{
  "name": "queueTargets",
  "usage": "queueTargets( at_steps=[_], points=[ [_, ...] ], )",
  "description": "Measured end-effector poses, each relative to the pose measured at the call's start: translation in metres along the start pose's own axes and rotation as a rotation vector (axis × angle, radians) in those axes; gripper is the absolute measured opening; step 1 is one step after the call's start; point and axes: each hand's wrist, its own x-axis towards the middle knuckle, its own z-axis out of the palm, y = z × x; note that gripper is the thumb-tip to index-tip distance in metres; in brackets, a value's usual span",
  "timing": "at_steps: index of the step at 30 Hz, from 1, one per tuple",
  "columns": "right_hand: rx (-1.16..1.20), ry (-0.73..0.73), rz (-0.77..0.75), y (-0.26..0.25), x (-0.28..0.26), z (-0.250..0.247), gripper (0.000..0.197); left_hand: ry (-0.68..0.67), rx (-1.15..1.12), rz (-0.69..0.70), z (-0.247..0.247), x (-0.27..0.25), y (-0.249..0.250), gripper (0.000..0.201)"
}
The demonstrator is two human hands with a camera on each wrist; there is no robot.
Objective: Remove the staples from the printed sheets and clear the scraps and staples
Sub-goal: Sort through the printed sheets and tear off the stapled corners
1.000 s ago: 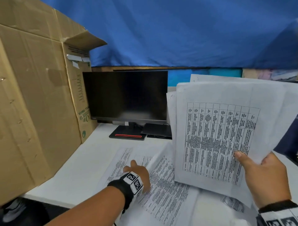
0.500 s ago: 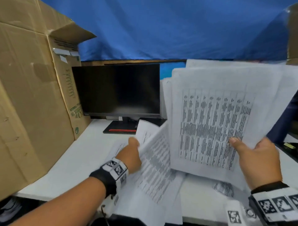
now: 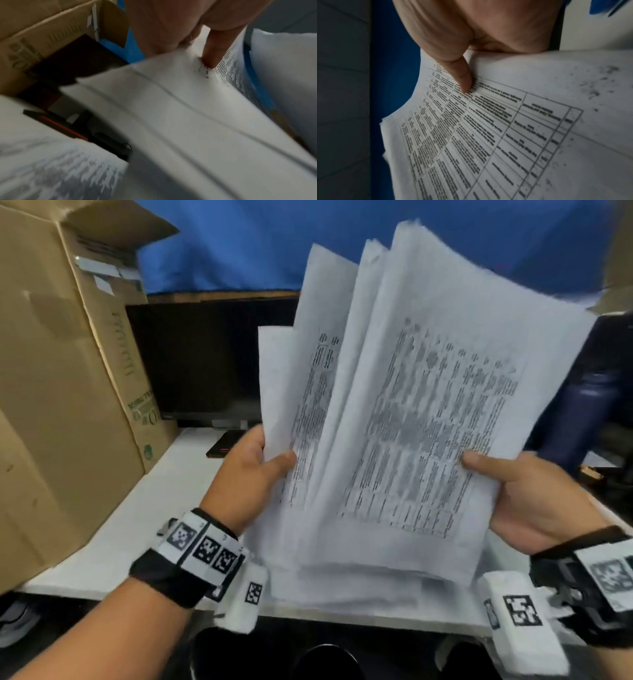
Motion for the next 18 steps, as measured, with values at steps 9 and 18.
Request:
queueTargets(
  at_steps=[9,18],
  points=[
    [-0.327,0.241,-0.258,0.035,-0.005,0.025,0.033,0.128,0.004,0.085,0.043,-0.03,-0.01,0.015],
    [-0.379,0.327,-0.368,0.049,-0.01,0.031,0.045,0.159,-0.069,0.127,0.044,-0.037,-0.03,0.021]
  ],
)
